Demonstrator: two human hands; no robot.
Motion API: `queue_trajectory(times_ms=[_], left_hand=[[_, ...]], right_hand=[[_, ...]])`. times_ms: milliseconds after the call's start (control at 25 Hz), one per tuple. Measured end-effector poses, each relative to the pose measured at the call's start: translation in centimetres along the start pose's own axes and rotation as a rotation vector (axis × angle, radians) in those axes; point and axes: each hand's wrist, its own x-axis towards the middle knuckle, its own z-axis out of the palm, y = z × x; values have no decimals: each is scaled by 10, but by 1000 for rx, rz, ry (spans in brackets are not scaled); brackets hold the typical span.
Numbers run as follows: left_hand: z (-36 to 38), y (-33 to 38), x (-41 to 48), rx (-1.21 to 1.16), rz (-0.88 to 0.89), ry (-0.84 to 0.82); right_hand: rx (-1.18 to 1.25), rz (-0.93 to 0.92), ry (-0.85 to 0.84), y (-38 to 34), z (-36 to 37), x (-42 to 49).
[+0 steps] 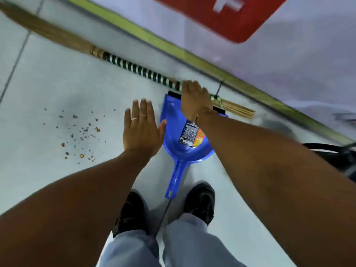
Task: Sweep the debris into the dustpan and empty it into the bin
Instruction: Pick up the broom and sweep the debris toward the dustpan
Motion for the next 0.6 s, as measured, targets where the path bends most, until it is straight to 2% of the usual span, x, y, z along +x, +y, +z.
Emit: queue_trajectory(times_ms=[40,120,280,440,600], left_hand=[[17,-6,10,28,-3,4],[43,-20,27,53,-1,13],[58,-46,34,91,-14,-24],[6,-50,3,50,-68,-60],[-73,-45,-73,-37,-135,-109]], right_hand=[[-28,14,-30,-3,10,14],[-67,37,15,-6,29,42],[-137,65,39,-17,31,57],[-97,12,51,-45,-26,14],[181,-51,-193,-80,-93,-75]])
